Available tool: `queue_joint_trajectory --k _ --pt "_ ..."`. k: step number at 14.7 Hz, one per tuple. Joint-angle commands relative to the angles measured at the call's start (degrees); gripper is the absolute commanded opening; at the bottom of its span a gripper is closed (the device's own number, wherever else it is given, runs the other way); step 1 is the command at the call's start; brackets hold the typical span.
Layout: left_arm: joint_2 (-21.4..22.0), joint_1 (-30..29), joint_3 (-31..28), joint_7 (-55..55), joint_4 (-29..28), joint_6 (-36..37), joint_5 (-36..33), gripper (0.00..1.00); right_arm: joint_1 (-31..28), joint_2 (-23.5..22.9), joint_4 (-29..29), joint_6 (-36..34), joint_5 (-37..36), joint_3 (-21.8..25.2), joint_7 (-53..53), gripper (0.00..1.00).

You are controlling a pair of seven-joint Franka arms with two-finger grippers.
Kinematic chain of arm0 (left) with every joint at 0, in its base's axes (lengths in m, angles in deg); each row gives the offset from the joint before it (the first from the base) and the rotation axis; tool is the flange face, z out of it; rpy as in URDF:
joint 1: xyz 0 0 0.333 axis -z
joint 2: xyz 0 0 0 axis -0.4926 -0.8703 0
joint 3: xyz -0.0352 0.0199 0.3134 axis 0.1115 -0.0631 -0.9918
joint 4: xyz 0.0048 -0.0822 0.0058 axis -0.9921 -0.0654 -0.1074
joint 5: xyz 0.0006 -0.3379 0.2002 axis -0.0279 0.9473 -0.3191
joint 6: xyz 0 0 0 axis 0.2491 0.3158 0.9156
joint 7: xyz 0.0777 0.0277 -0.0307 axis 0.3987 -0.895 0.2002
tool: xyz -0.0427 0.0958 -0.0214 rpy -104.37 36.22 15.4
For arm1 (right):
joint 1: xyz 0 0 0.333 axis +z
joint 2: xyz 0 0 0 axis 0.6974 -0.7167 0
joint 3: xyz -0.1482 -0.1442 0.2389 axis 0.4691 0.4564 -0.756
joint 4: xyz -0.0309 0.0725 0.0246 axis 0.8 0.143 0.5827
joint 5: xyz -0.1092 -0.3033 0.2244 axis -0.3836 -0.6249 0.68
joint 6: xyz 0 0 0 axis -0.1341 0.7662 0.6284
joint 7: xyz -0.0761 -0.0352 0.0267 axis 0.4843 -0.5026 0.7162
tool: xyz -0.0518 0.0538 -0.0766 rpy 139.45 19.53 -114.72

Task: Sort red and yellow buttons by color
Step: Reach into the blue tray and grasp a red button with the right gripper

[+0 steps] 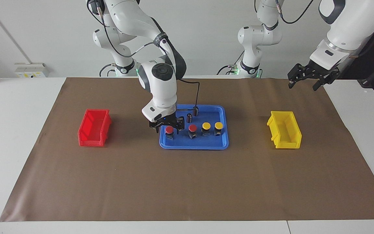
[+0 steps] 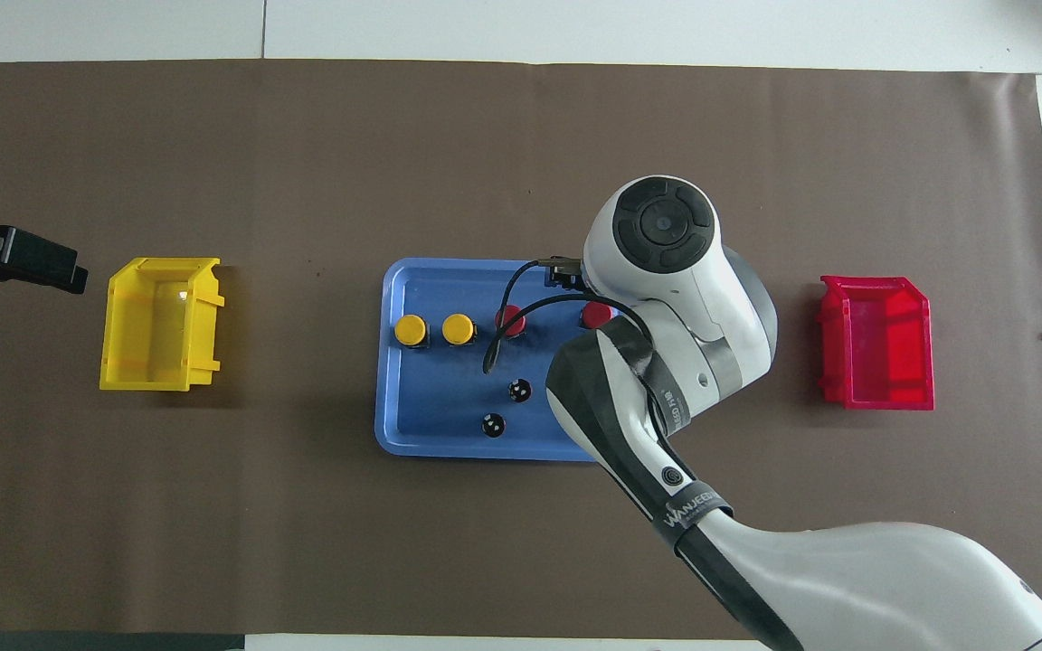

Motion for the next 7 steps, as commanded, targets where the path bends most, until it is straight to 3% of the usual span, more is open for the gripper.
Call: queue_joint_trajectory --k 1,7 --pt "1.8 -0.1 -0.1 0.5 -2.2 -1.5 0.4 1.00 -0.2 2.4 -3.5 1.5 -0.3 -0.5 0.1 0.90" --pt "1.8 -0.1 -0.1 0.5 -2.2 -1.5 0.4 1.00 1.2 1.4 -5.5 4.8 -0.3 -0.6 0.5 0.78"
